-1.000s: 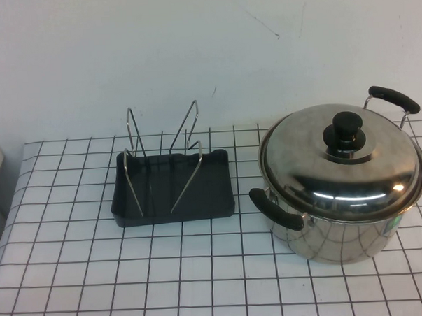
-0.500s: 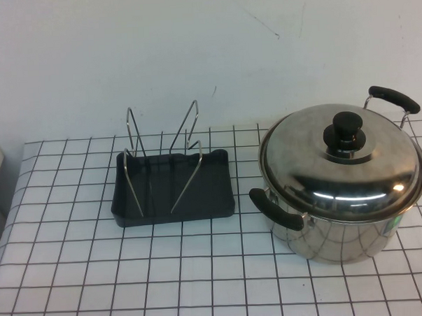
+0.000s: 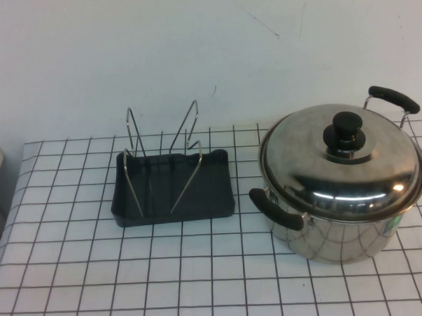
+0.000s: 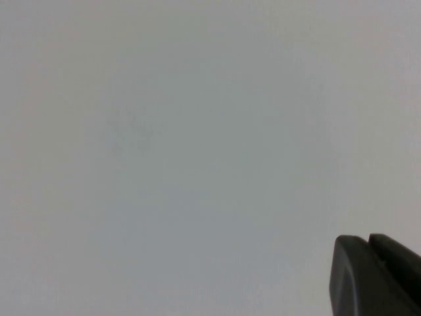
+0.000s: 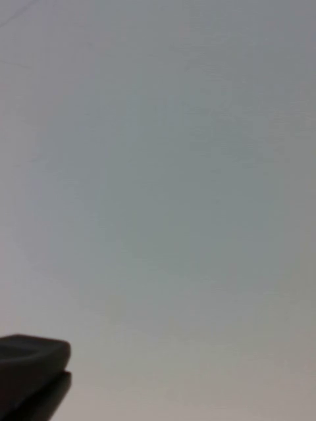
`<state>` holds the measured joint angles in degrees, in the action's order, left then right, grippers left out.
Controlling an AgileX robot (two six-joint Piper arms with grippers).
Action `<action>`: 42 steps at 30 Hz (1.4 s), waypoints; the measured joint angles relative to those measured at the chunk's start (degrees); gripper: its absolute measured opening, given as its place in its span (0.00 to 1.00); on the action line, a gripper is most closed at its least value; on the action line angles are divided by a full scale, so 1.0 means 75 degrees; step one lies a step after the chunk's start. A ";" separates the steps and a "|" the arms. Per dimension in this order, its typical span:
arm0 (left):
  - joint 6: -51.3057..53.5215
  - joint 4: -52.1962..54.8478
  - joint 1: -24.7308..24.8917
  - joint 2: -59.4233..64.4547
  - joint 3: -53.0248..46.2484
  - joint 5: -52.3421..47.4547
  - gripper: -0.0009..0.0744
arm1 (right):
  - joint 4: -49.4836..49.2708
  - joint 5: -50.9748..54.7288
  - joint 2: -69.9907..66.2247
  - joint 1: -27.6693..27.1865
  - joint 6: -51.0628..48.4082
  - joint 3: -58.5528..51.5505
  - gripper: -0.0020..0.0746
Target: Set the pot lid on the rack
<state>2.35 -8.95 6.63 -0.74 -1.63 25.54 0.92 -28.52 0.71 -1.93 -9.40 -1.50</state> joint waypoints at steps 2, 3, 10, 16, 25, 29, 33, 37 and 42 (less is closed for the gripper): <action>0.0000 0.0000 0.0000 0.0000 0.0000 0.0487 0.01 | -0.0025 -0.0469 0.0000 0.0000 0.0000 0.0000 0.02; 0.0000 0.0000 0.0000 0.0000 0.0000 0.0627 0.01 | -0.0044 -0.0618 0.0000 0.0000 0.0000 0.0000 0.02; 0.0000 -0.0015 0.0000 0.0000 0.0000 0.0977 0.01 | -0.0070 -0.0308 0.0000 0.0000 0.0000 0.0000 0.02; 0.0062 -0.0045 0.0000 -0.0012 0.0605 -0.0594 0.01 | -0.0038 0.1605 0.0000 0.0000 0.0000 0.0499 0.02; 0.0690 -0.0031 0.0000 0.0716 0.2224 -0.3102 0.01 | -0.0036 0.4599 -0.0926 0.0000 0.0000 0.2511 0.02; 0.0690 -0.0016 0.0000 0.1345 0.2224 -0.2864 0.01 | -0.0284 0.4701 -0.2158 0.0018 0.0000 0.2843 0.02; 0.0690 -0.0016 0.0000 0.1898 0.2224 -0.2717 0.01 | -0.0226 0.3802 -0.3746 0.0235 -0.0084 0.2943 0.02; 0.0565 -0.0030 0.0000 0.2362 0.2206 -0.2445 0.01 | 0.0597 0.1786 -0.5215 0.0663 0.0279 0.2962 0.02; 0.0395 -0.0030 0.0000 0.2551 0.1903 -0.1930 0.01 | 0.2537 -0.1633 -0.7219 0.1121 0.1254 0.2980 0.02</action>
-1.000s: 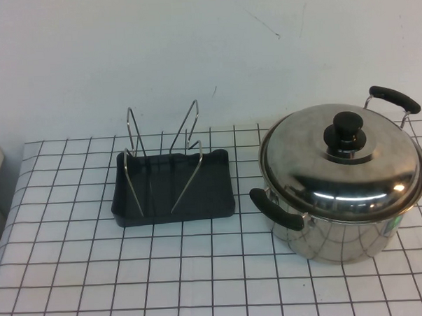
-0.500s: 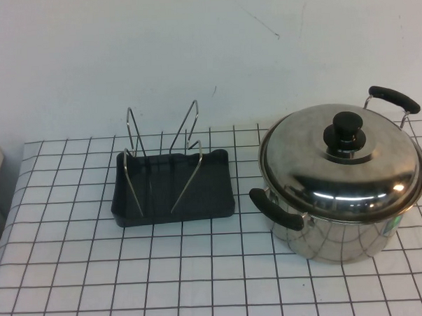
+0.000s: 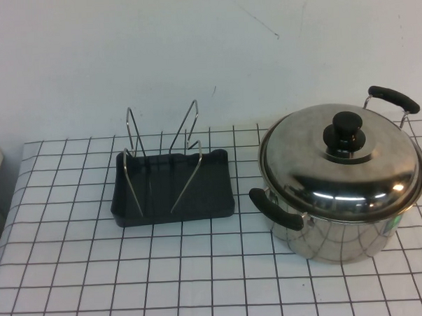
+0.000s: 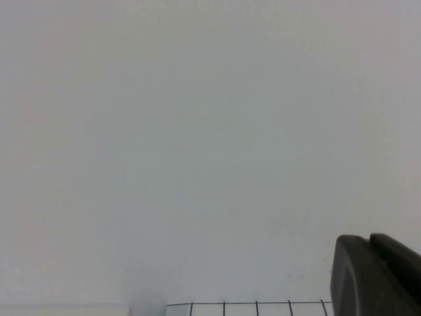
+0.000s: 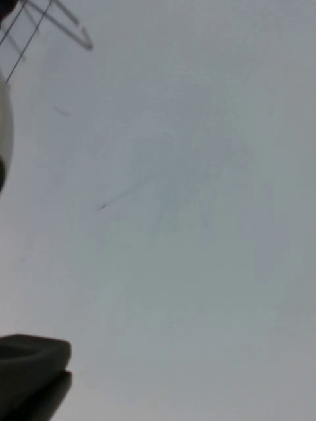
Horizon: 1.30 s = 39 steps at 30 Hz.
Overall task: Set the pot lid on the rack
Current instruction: Open the pot
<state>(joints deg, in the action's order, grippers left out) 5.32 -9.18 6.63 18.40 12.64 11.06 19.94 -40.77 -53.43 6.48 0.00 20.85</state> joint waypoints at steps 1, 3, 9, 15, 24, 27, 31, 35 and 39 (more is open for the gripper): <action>-0.0079 0.0000 0.0000 0.0000 -0.0052 0.0048 0.01 | 0.0162 -0.0540 -0.0461 0.0033 0.0100 0.0000 0.02; -0.0390 -0.0016 0.0000 0.0000 -0.0193 0.0159 0.01 | 0.0376 -0.1634 -0.1372 0.0101 0.0222 0.0066 0.02; -0.1249 0.1083 0.0313 0.0012 -0.0425 0.0556 0.01 | 0.0782 -0.3020 -0.3474 0.0105 0.0806 0.0612 0.02; -0.1590 0.2625 0.0915 0.0012 -0.0510 0.0665 0.01 | 0.1182 -0.3205 -0.4663 0.0118 0.1054 0.1377 0.06; -0.1704 0.2828 0.1165 0.0012 -0.0542 0.0680 0.01 | 0.2490 -0.3206 -0.5599 0.0150 0.1817 0.2571 0.58; -0.1751 0.2828 0.1165 0.0012 -0.0542 0.0680 0.01 | 0.2480 -0.2819 -0.5718 0.0161 0.1826 0.2727 0.65; -0.1764 0.2828 0.1165 0.0012 -0.0542 0.0680 0.01 | 0.2389 -0.2487 -0.5944 0.0161 0.1859 0.2725 0.67; -0.1782 0.2828 0.1165 0.0012 -0.0558 0.0646 0.01 | 0.2223 -0.2467 -0.6176 0.0161 0.1864 0.2725 0.68; -0.1807 0.2828 0.1181 0.0012 -0.0655 0.0665 0.01 | 0.2132 -0.2585 -0.6381 0.0166 0.2096 0.2725 0.60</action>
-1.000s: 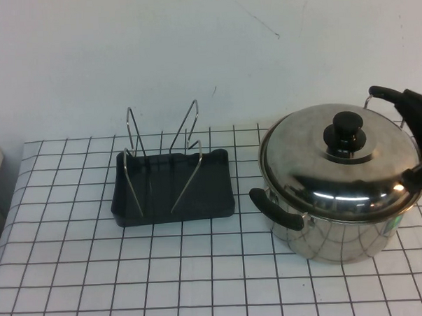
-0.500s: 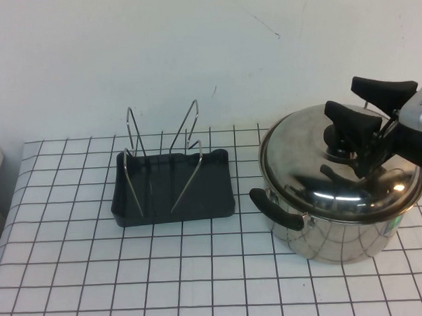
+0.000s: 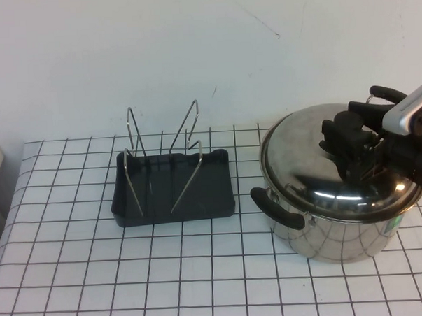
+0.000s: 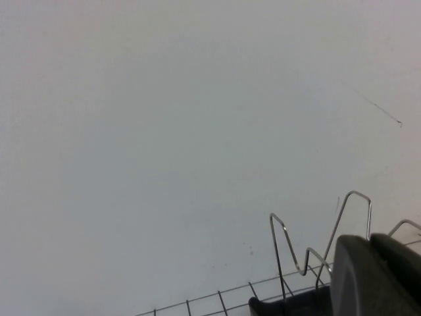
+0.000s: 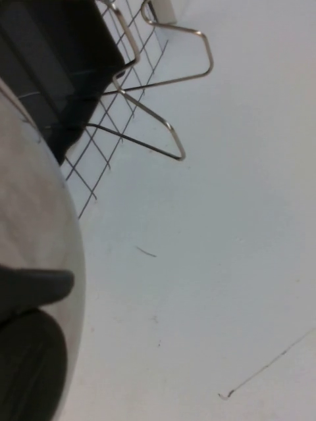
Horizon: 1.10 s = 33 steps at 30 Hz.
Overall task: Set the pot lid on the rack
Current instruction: Open the pot, then hand over the pot lid
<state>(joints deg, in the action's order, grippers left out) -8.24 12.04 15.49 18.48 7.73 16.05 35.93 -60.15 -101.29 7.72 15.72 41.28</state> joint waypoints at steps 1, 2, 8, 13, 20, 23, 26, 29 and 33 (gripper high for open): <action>0.0000 0.0000 0.0000 0.0000 -0.0018 0.0001 0.01 | 0.0000 -0.0037 -0.0018 0.0000 0.0090 0.0000 0.57; -0.0045 0.0000 0.0000 0.0000 -0.0024 0.0001 0.01 | 0.0000 -0.0057 -0.0032 0.0000 0.0159 0.0000 0.51; -0.0784 0.0000 0.0015 0.0000 -0.0024 0.0013 0.01 | -0.0230 -0.0373 -0.0108 0.0000 0.0188 0.0000 0.48; -0.1918 0.0019 0.0015 0.0000 -0.0036 0.0057 0.01 | -0.0729 -0.0500 0.0015 0.0000 0.0219 0.0035 0.48; -0.7293 0.0404 0.0015 0.0000 -0.0036 0.0167 0.01 | -0.0519 -0.0512 0.0922 0.0000 0.0600 0.0144 0.48; -1.0130 0.1570 0.0015 0.0000 -0.0036 0.0630 0.08 | 0.0194 -0.0517 0.1458 0.0140 0.1020 0.0306 0.48; -1.2221 0.2743 0.0015 0.0031 -0.0036 0.1589 0.32 | 0.0758 -0.0584 0.1843 0.0783 0.1311 0.0415 0.48; -1.4133 0.3648 0.0029 0.0076 -0.0036 0.2190 0.69 | 0.0931 -0.0633 0.2043 0.1789 0.1350 0.0483 0.48; -1.5538 0.4237 0.0029 0.0123 -0.0036 0.2510 0.88 | 0.0553 -0.0672 0.2058 0.3228 0.0923 0.0550 0.48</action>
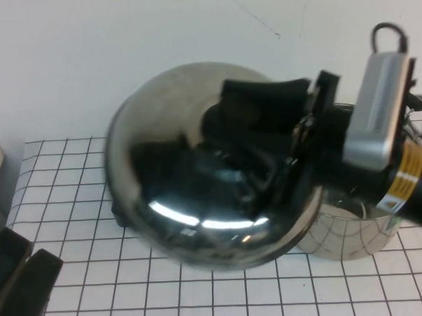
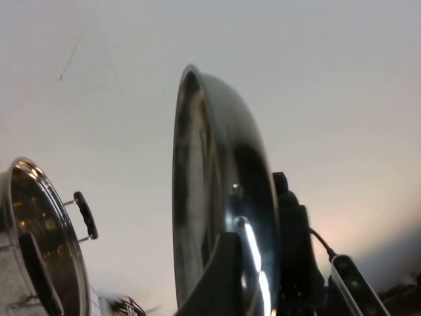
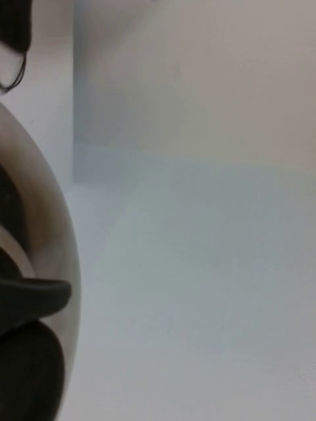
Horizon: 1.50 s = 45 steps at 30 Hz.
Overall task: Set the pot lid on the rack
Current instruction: Hand over the pot lid, then place the pot lid on the pot rack
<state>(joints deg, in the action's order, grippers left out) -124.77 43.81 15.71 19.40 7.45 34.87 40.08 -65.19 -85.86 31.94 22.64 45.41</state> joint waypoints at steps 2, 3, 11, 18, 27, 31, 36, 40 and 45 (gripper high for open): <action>-0.0150 0.0068 0.0000 0.0018 0.0000 0.0167 0.91 | -0.0332 0.0000 0.0000 0.0634 -0.0438 0.0000 0.48; -0.0207 0.0097 0.0000 0.0017 0.0000 0.0227 0.92 | -0.0495 0.0000 0.0000 0.0899 -0.0615 0.0000 0.48; -0.0409 0.0295 0.0000 0.0034 0.0000 0.0231 0.93 | -0.1077 -0.0006 0.0002 0.2011 -0.0874 0.0000 0.48; -0.0453 0.0326 0.0000 0.0034 0.0000 0.0297 0.78 | -0.1095 0.0041 0.0002 0.2436 -0.0874 0.0000 0.48; -0.0079 0.0076 0.0000 0.0018 0.0045 0.0800 0.22 | -0.1305 0.0470 -0.0025 0.2502 -0.0361 0.0000 0.48; 0.0026 0.0008 0.0000 0.0018 0.0045 0.1038 0.20 | -0.1361 0.0439 -0.0025 0.2532 -0.0230 0.0000 0.48; 0.0121 -0.0089 0.0000 0.0018 0.0045 0.1136 0.08 | -0.1810 0.0053 0.0010 0.2549 -0.0232 0.0014 0.62; 0.0202 0.0002 0.0000 0.0165 0.0320 0.0909 0.05 | -0.1973 -0.0020 0.0200 0.2549 -0.0246 0.0130 0.74; 0.0478 0.0439 0.0000 0.0812 0.1377 0.0891 0.04 | -0.1959 -0.0047 0.0740 0.2549 -0.0257 0.0144 0.75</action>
<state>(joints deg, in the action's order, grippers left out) -121.18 47.10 15.71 25.49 17.78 41.56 25.39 -65.54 -80.31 51.05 20.72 46.49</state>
